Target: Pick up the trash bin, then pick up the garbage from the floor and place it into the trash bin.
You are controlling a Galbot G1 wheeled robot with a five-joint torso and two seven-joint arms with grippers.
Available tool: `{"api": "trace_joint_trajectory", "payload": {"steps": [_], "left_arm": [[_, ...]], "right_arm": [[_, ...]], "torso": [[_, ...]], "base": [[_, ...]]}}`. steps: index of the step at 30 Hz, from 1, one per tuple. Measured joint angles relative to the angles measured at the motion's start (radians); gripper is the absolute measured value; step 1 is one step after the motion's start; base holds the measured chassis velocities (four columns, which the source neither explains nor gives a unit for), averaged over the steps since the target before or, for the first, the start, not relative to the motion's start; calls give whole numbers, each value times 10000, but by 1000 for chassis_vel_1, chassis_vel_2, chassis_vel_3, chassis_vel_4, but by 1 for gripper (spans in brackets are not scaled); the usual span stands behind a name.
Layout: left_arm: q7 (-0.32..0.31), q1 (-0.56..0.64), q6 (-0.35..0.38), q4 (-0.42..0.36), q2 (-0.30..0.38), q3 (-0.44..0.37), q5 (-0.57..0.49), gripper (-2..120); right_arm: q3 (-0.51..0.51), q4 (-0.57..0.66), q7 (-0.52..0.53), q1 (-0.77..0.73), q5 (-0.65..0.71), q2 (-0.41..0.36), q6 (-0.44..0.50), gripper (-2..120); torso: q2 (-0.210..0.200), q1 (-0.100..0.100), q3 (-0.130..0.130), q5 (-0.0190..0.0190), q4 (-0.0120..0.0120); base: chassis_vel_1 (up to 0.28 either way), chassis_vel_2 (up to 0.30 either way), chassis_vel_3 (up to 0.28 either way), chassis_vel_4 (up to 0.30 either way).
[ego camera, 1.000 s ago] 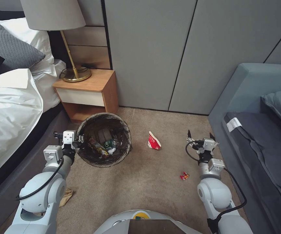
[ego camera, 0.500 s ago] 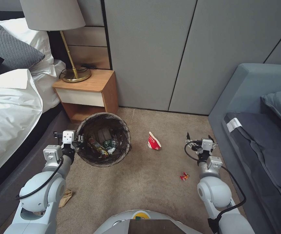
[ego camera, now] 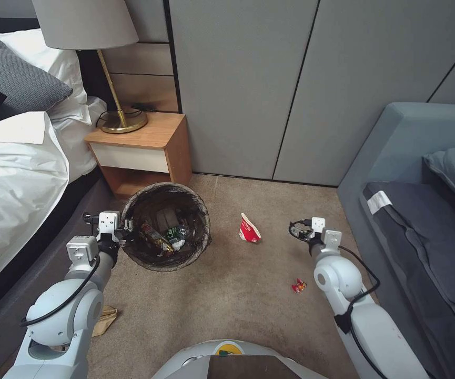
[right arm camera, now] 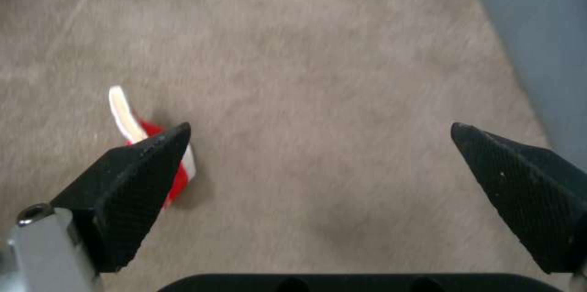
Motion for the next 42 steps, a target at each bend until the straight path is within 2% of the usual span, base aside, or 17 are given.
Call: {"api": "trace_joint_trajectory", "payload": {"steps": [6, 16, 23, 32, 42], "left_arm": [[4, 51, 0, -6, -23, -21, 19, 0], [8, 89, 1, -10, 8, -24, 34, 0], [12, 61, 8, 28, 72, -19, 32, 0], [23, 11, 11, 90, 100, -24, 23, 0], [22, -52, 12, 180, -7, 5, 37, 0]], "right_arm": [[-400, -694, 86, 393, 320, 1, -403, 100], [-671, -1900, -477, 578, 142, 137, -146, 100], [-1020, -1971, -676, 679, -57, 163, 105, 100], [-1687, -1971, -918, 1150, -233, -483, 187, 100], [-1624, -2413, -1163, 672, -620, -273, 476, 100]], "torso": [[0, 0, 0, -1, -3], [0, 0, 0, -2, -3], [0, 0, 0, -2, -3], [0, 0, 0, -1, -1], [0, 0, -1, -3, -2]], "base": [[0, 0, 0, 0], [0, 0, 0, 0], [0, 0, 0, 0], [0, 0, 0, 0], [0, 0, 0, 0]]}}
